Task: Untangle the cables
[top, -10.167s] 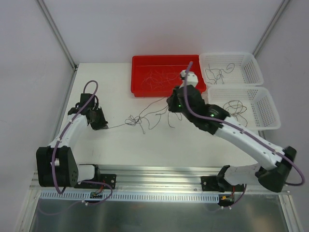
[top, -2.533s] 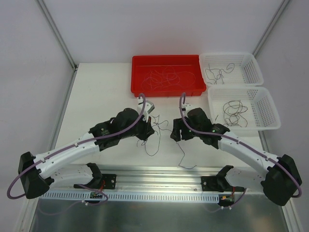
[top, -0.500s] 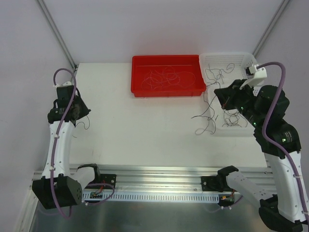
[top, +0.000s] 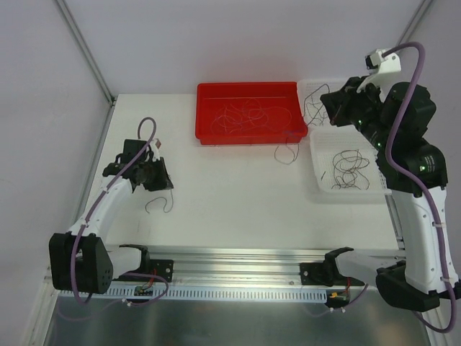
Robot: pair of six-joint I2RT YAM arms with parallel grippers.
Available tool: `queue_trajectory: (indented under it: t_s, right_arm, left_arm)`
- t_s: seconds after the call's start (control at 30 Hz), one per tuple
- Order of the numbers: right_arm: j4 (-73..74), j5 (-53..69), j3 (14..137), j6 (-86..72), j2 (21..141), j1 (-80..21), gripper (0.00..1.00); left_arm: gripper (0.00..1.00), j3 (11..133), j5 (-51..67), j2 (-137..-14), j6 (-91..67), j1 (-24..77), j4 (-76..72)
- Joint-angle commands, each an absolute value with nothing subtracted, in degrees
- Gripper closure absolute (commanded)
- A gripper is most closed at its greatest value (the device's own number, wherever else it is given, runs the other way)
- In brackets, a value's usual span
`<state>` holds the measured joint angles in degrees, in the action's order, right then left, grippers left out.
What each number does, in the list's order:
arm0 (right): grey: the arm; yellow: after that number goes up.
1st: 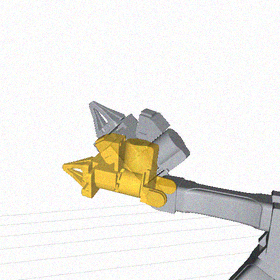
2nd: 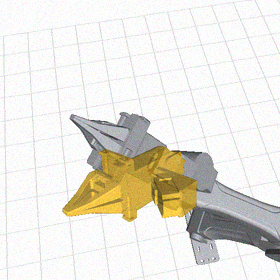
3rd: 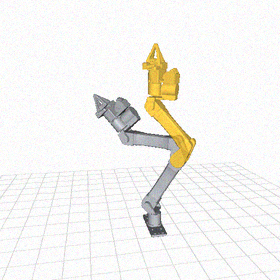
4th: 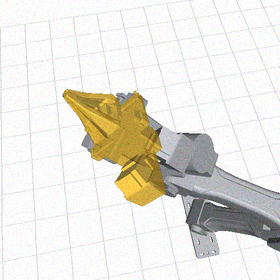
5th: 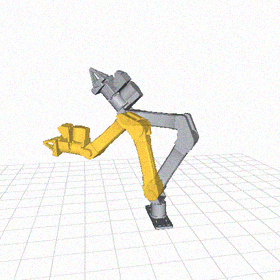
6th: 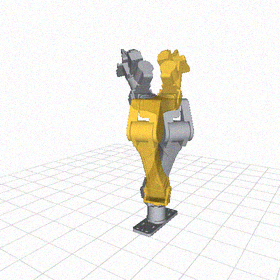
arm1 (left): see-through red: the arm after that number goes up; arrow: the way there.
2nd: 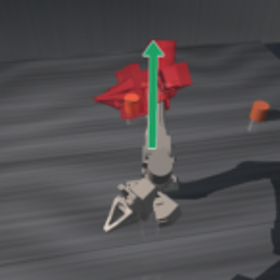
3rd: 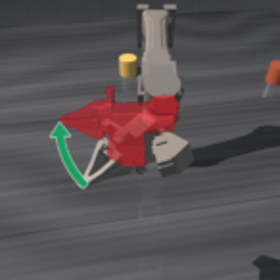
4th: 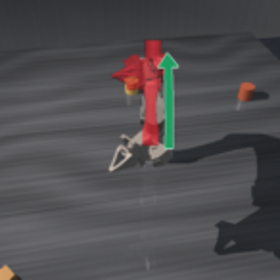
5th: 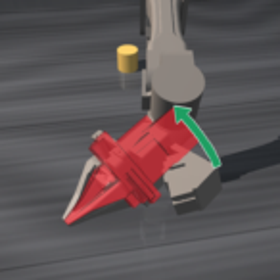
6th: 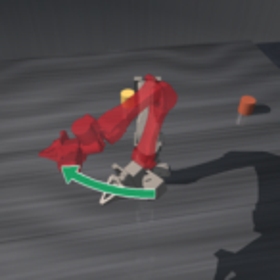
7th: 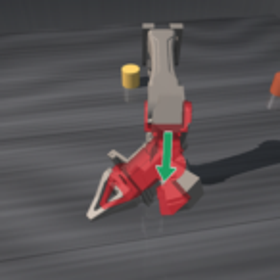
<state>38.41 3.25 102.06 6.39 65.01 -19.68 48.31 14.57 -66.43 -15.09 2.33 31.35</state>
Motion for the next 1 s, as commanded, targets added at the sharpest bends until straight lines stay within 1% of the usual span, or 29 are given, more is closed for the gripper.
queue_trajectory:
  t_s: [0.0,0.1,0.13,0.2,0.23,0.27,0.33,0.37,0.5,0.7,0.8,0.87,0.9,0.97]
  right_arm:
    - [32.09,1.32,108.18,9.75,67.66,-18.46,0.99]
    - [27.78,0.44,111.17,11.33,71.7,-16.35,0.99]
    - [25.95,-2.26,113.62,11.69,73.11,-14.87,0.99]
    - [22.44,-3.25,115.74,12.48,76.97,-12.32,0.99]
    - [21.19,-3.43,118.01,12.48,78.38,-11.35,0.99]
    - [19.88,-3.6,118.91,12.57,79.7,-10.38,0.99]
    - [15.93,-3.34,122.23,12.57,84.17,-7.48,0.99]
    - [14.69,-3.25,123.47,12.22,85.94,-6.43,0.99]
    - [6.88,-3.6,127.08,11.51,93.15,-1.42,0.99]
    - [2.03,-3.17,134.28,11.08,105.28,2.72,0.99]
    - [0.27,-3.77,132.12,9.76,108.71,4.65,0.99]
    - [0.26,-4.22,128.6,8.97,110.21,5.18,0.91]
    - [-1.39,-4.39,125.19,8.79,110.74,5.45,0.75]
    - [-0.88,-5.09,122.27,8.7,111.53,5.54,0.49]
  left_arm:
    - [0.81,47.55,21.52,-67.94,-12.22,5.71,29.35]
    - [0.62,47.2,23.99,-67.94,-12.92,6.41,28.74]
    - [0.44,47.11,23.99,-67.68,-12.92,6.59,28.65]
    - [0.28,47.02,23.3,-67.15,-13.09,6.68,28.39]
    - [0.22,46.93,22.77,-66.89,-13.18,6.68,28.39]
    - [0.12,46.85,21.55,-66.71,-13.27,6.68,28.39]
    - [0.07,46.85,20.22,-66.01,-13.45,6.68,28.39]
    - [0.01,46.76,19.0,-65.74,-13.45,6.68,28.39]
    - [0.01,46.49,16.53,-64.78,-13.71,6.68,28.3]
    - [0.01,46.14,15.38,-65.3,-13.71,6.68,28.3]
    - [0.01,46.49,15.56,-66.35,-13.62,6.68,28.3]
    - [0.01,46.67,15.47,-66.88,-13.62,6.68,28.3]
    - [0.01,46.67,15.29,-66.97,-13.71,6.68,28.3]
    - [0.01,46.85,15.21,-67.32,-13.71,6.68,28.3]
